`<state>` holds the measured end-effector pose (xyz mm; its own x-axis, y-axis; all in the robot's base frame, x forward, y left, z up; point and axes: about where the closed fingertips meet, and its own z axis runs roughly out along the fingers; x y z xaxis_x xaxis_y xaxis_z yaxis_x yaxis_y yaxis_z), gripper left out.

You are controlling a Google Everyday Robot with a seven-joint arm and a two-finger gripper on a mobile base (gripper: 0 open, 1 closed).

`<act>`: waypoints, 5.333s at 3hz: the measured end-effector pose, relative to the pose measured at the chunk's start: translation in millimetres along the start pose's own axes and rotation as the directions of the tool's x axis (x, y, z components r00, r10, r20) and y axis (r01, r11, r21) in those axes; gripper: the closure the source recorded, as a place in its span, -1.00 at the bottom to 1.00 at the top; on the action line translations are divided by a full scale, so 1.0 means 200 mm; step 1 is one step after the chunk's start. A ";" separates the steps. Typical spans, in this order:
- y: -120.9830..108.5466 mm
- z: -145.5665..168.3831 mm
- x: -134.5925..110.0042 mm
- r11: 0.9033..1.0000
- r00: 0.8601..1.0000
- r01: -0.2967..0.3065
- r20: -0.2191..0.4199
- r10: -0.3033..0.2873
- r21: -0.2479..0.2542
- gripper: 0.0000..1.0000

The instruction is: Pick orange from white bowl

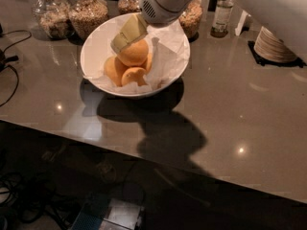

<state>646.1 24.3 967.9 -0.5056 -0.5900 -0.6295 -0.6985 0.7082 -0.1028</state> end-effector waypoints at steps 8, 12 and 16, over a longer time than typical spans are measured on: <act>-0.03 -0.30 -0.03 0.872 0.950 0.152 0.312 0.001 -0.466 1.00; 0.28 -0.76 0.50 0.754 0.971 0.237 0.163 -0.173 -0.612 1.00; 0.74 -0.86 0.60 0.545 0.957 0.290 0.231 -0.176 -0.787 1.00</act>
Offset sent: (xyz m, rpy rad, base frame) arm 0.0115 0.0347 -0.0491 0.0722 0.1338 0.0403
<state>394.7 -8.9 1009.3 -0.2442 -0.5999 -0.7619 -0.9257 -0.0897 0.3674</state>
